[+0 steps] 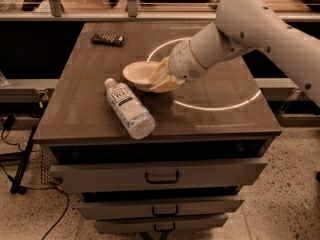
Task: Move paper bowl near blue plastic bottle
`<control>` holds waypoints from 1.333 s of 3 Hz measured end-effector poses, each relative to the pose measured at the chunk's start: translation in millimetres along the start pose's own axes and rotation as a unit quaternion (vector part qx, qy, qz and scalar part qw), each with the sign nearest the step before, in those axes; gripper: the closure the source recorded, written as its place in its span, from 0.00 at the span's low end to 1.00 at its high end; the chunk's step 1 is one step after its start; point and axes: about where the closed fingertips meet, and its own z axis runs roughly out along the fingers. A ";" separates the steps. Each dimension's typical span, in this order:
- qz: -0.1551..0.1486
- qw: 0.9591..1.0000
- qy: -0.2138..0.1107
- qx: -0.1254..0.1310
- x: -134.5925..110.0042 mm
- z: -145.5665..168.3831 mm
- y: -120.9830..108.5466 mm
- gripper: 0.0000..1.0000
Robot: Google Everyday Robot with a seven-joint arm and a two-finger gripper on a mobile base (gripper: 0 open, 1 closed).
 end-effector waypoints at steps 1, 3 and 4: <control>-0.010 1.000 -0.005 -0.013 -4.7 9.2 5.0 0.53; -0.031 0.999 -0.001 -0.029 3.5 13.3 -4.3 0.01; 0.001 0.999 0.007 0.032 15.6 -37.7 -33.4 0.00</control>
Offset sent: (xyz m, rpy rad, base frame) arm 0.0058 0.0084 -0.0100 -0.0205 -0.0035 0.0930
